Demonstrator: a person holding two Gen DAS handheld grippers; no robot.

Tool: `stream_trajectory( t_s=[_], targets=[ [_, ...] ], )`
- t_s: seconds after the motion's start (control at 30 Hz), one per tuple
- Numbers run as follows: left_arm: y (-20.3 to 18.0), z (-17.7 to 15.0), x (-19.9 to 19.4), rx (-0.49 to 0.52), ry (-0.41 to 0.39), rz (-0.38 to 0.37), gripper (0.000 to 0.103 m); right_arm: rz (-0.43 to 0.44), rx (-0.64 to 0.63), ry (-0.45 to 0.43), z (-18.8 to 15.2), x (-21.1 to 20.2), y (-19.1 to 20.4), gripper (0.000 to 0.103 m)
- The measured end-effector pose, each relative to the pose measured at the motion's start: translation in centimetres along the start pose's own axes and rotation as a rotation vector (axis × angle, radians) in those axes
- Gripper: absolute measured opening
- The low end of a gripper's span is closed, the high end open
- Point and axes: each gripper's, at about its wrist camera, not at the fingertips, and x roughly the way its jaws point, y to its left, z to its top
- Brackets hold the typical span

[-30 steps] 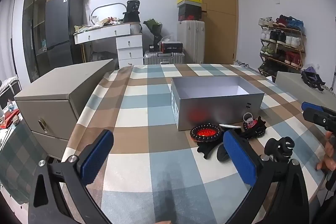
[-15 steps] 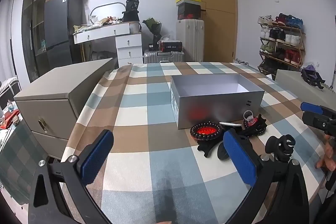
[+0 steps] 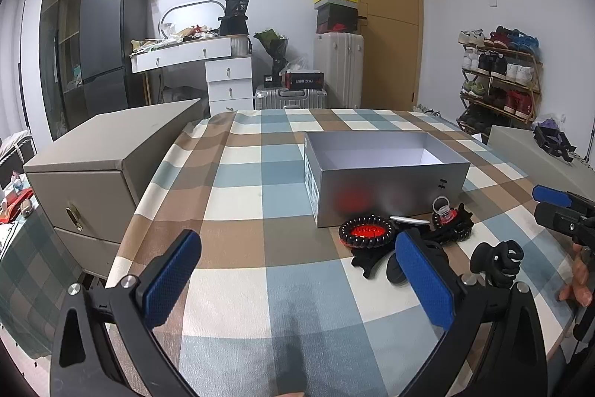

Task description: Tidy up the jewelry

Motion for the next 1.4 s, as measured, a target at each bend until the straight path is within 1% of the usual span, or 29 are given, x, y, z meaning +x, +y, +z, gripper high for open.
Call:
stream_trajectory(
  t_s=[0.87,0.93,1.4],
  targets=[
    [-0.06,-0.14,-0.36,0.003,0.000,0.001,0.102,-0.004,0.001,0.001,-0.19,0.04,-0.17,0.103],
    [0.02,-0.07,0.20,0.000,0.001,0.000,0.102,-0.005,0.000,0.003,-0.19,0.08,-0.15,0.103],
    [0.02,-0.04,0.20,0.000,0.002,0.001,0.102,-0.008,0.001,0.006,-0.37,0.12,-0.13,0.103]
  ],
)
